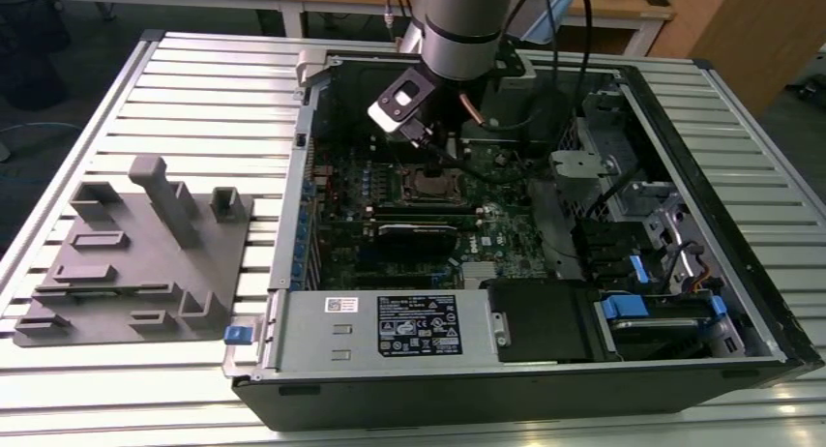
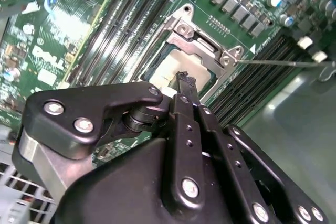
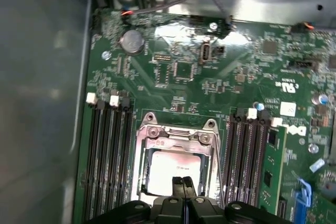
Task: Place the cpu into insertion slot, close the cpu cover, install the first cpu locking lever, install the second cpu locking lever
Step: 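Close the cpu cover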
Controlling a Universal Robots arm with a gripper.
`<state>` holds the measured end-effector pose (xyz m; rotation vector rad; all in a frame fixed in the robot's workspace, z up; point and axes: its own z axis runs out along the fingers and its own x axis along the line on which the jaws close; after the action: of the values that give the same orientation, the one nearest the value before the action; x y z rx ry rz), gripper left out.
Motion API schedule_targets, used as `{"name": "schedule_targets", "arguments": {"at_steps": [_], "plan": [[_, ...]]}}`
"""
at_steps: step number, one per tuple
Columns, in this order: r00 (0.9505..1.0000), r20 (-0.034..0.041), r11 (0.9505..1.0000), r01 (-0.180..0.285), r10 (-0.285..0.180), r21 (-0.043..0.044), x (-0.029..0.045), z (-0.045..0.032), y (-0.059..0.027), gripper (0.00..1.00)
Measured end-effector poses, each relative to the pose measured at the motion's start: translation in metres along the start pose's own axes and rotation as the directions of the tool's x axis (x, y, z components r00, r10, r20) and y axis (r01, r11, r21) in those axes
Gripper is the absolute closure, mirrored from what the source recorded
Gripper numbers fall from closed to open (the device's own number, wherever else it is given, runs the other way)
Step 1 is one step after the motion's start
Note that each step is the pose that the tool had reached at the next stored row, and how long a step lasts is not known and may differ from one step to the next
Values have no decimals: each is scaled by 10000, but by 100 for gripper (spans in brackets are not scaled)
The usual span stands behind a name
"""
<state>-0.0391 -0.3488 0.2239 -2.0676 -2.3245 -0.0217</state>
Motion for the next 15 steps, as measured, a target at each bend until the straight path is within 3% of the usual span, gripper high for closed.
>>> {"name": "schedule_targets", "arguments": {"at_steps": [5,11,15], "plan": [[9958,7,9958,914,-914,29,0,1,0,89],[9807,9,9807,1954,-1954,63,0,4,0,89],[9793,9,9793,2024,-2024,65,0,4,0,89]]}}
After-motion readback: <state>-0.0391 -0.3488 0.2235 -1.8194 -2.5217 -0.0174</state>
